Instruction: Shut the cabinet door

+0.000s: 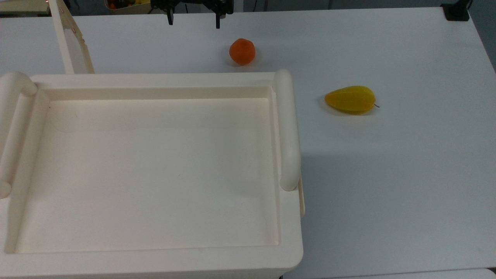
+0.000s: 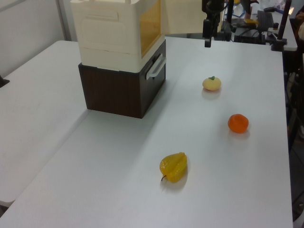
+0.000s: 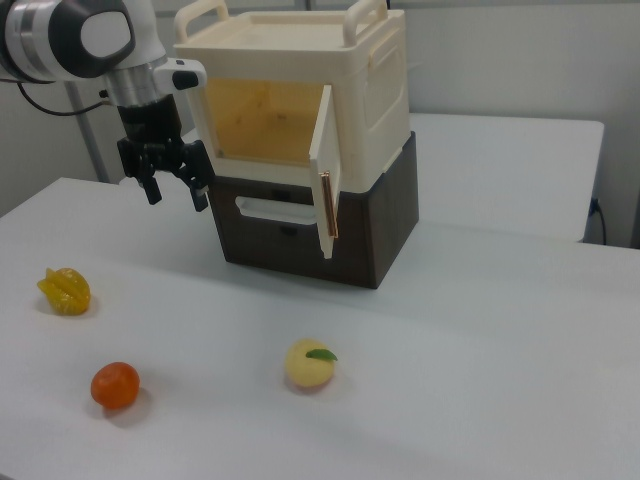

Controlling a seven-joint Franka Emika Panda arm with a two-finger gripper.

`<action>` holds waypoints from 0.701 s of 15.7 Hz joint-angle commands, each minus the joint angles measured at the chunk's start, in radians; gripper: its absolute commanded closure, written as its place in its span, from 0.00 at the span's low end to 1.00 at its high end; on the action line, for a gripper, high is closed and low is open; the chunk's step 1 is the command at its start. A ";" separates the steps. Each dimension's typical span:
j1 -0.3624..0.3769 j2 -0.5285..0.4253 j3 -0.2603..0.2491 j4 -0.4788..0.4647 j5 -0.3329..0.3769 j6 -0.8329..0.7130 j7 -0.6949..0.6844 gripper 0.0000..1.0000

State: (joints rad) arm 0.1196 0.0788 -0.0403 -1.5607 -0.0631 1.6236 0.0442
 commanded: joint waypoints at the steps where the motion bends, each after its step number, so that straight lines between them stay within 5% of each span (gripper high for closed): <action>1: -0.011 -0.037 0.011 -0.035 0.005 -0.011 -0.020 0.00; 8: -0.009 -0.034 0.011 -0.035 0.002 -0.008 -0.023 0.03; 9: -0.009 -0.034 0.011 -0.035 0.002 -0.008 -0.024 0.14; 11: -0.011 -0.033 0.011 -0.033 0.005 -0.010 -0.024 0.61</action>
State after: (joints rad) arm 0.1195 0.0780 -0.0399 -1.5607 -0.0631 1.6236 0.0428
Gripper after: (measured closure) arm 0.026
